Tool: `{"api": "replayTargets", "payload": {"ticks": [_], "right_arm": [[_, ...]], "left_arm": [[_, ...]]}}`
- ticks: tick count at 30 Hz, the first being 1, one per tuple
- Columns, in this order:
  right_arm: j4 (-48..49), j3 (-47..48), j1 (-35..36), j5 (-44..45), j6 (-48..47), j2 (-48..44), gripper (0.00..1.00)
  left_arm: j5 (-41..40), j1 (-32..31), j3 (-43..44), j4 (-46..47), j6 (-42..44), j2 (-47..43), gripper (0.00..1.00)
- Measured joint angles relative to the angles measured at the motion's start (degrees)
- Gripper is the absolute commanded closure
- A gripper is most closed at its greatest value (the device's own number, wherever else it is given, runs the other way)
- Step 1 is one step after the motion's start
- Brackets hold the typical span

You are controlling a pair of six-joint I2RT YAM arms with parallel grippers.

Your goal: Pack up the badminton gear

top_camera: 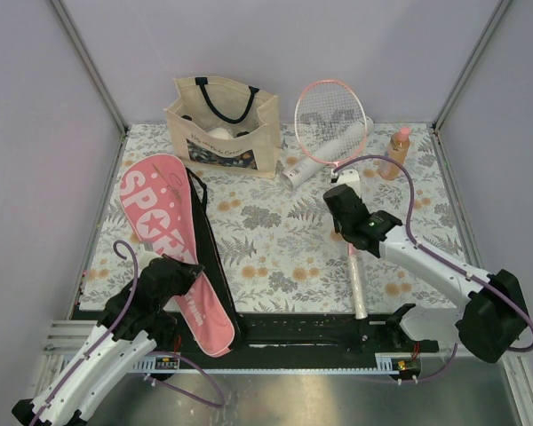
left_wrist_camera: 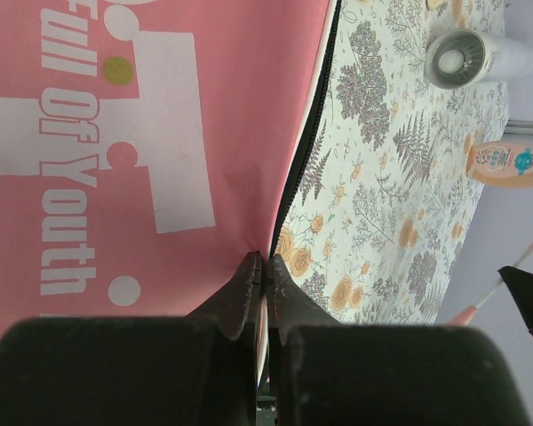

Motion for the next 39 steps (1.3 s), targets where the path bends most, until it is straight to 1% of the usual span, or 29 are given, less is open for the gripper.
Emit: {"api": "replayTargets", "payload": {"ticks": [6, 12, 14, 19, 22, 26, 29, 37, 39], "right_arm": [[3.6, 0.0, 0.0, 0.2, -3.1, -6.6, 1.0], [8.0, 0.0, 0.7, -5.8, -4.8, -12.9, 1.0], [9.4, 0.0, 2.8, -7.1, -6.1, -14.0, 1.0], [14.3, -1.5, 13.4, -11.2, -12.8, -14.6, 1.0], [15.4, -3.0, 17.3, -15.3, -15.1, -14.4, 1.0], [14.4, -3.9, 18.4, -18.3, -15.5, -13.1, 1.0], [11.8, -3.9, 18.6, -19.7, -15.3, -11.0, 1.0], [-1.3, -3.0, 19.5, -20.6, -14.6, 0.6, 1.0], [-2.8, -1.7, 19.8, -20.2, -14.9, 2.3, 1.0]], "left_arm": [[0.0, 0.0, 0.3, -0.3, 0.0, 0.0, 1.0], [0.0, 0.0, 0.4, -0.5, 0.0, 0.0, 1.0], [0.0, 0.0, 0.4, -0.5, 0.0, 0.0, 1.0], [0.0, 0.0, 0.7, -0.5, -0.1, 0.0, 1.0], [0.0, 0.0, 0.7, -0.5, -0.2, 0.0, 1.0], [0.0, 0.0, 0.7, -0.5, -0.2, 0.0, 1.0], [0.0, 0.0, 0.7, -0.5, -0.4, 0.0, 1.0], [0.0, 0.0, 0.7, 0.0, -0.6, 0.2, 1.0], [0.0, 0.0, 0.7, 0.5, -0.6, 0.5, 1.0]]}}
